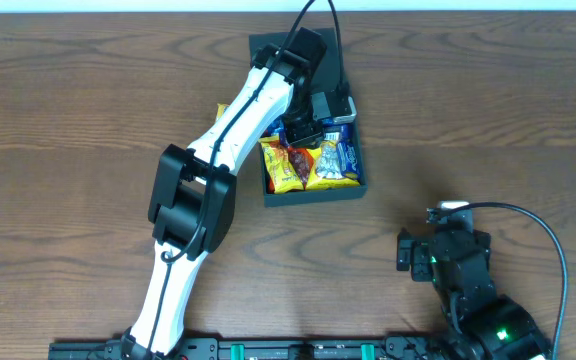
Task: Pack container
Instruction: 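Lower the blue bar upright into the box's left side, then release the bar and lift the left gripper out of the box, then lower the left gripper and grasp the yellow Le-Mond packet, then lift the yellow packet and carry it over the box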
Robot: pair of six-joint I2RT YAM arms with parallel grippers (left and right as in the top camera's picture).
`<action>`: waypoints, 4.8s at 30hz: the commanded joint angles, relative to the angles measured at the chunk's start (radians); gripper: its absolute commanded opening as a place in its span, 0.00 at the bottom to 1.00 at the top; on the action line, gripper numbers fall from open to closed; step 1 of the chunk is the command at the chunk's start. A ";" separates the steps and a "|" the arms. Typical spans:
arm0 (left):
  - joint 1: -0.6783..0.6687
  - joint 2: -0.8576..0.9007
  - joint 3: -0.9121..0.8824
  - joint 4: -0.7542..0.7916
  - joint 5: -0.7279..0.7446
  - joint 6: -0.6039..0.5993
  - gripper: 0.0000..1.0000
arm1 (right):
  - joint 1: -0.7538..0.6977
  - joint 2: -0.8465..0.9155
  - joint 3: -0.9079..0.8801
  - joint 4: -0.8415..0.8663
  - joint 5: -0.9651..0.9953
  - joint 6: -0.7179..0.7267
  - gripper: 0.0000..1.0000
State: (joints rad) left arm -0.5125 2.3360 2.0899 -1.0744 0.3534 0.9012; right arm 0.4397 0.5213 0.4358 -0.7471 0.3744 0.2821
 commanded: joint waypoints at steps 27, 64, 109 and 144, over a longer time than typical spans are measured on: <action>0.219 -0.003 0.462 -0.348 0.018 -0.409 0.83 | -0.008 -0.004 -0.005 -0.002 0.011 0.017 0.99; 0.399 -0.008 0.130 -0.168 -0.177 -0.813 0.95 | -0.008 -0.004 -0.005 -0.002 0.011 0.017 0.99; 0.335 -0.008 -0.224 0.201 -0.230 -0.928 0.50 | -0.008 -0.004 -0.005 -0.002 0.011 0.017 0.99; 0.332 -0.184 -0.224 0.107 -0.230 -0.934 0.36 | -0.008 -0.004 -0.005 -0.002 0.011 0.017 0.99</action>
State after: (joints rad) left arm -0.1780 2.2070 1.8709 -0.9489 0.1272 -0.0265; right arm 0.4397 0.5213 0.4358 -0.7471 0.3744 0.2821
